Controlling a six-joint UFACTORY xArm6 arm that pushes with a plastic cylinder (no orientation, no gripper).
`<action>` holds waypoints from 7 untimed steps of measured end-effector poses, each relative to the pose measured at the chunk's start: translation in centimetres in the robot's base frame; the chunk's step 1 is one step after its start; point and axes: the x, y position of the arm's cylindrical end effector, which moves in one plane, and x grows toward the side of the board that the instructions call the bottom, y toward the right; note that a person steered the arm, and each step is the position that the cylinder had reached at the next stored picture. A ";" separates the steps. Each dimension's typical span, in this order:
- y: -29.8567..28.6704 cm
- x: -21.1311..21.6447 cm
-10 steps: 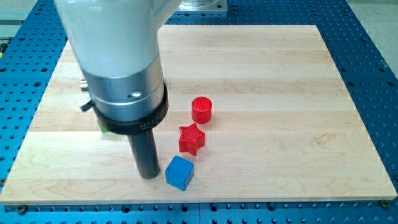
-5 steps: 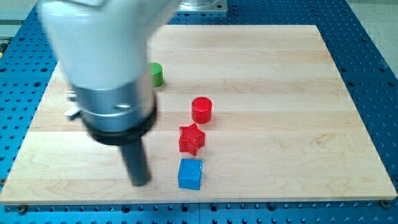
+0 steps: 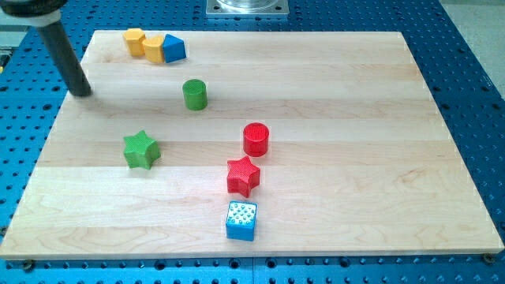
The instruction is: Move the triangle top to the red circle
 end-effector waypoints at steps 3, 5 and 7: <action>1.0 -13.4; 9.7 -11.9; 16.0 -7.9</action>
